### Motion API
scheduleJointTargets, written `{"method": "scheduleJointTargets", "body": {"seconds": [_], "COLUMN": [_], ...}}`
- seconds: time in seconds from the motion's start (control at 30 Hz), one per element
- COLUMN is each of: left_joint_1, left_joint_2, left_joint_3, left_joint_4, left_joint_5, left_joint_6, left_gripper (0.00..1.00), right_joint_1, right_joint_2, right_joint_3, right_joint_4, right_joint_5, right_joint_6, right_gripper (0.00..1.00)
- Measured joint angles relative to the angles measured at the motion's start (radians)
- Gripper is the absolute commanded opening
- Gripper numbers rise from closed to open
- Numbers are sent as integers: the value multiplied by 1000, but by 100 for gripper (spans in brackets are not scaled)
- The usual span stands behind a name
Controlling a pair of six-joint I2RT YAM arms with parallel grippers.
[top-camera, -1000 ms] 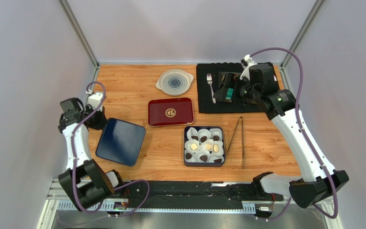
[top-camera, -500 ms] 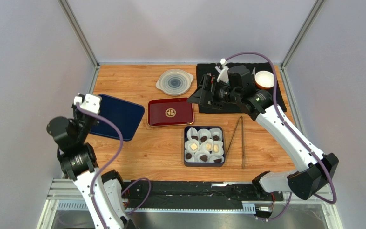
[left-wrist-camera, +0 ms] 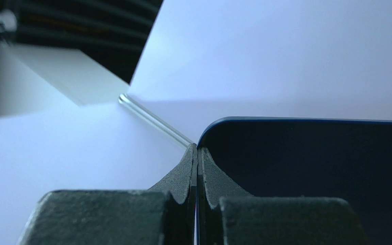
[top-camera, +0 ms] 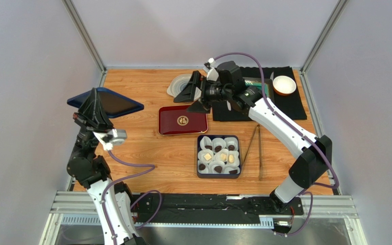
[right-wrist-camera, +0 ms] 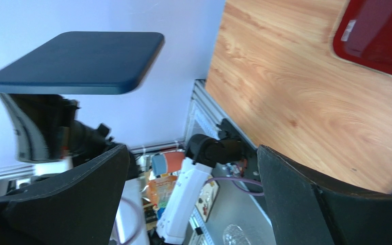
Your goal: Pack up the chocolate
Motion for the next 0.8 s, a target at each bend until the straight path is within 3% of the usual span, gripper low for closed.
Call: {"method": "scheduleJointTargets", "body": {"seconds": [0.1,0.23,0.47,0.8], "left_joint_1": [0,0,0,0], "left_joint_2": [9,28,43,51], "left_joint_3": [-95,-186,-243,-243], "left_joint_4": [240,422,505,532], "left_joint_5": [92,189,225,222], "left_joint_6": [102,225,352,414], "left_gripper": [0,0,0,0], "right_joint_1": [37,84,169,263], "right_joint_2": [27,42,114,277], "right_joint_3": [39,53,40,47], "right_joint_4": [44,163,433,630], "right_joint_5": [-15,-34,-34,34], "right_joint_6": [53,146,360,607], "right_gripper": [99,99,99,100]}}
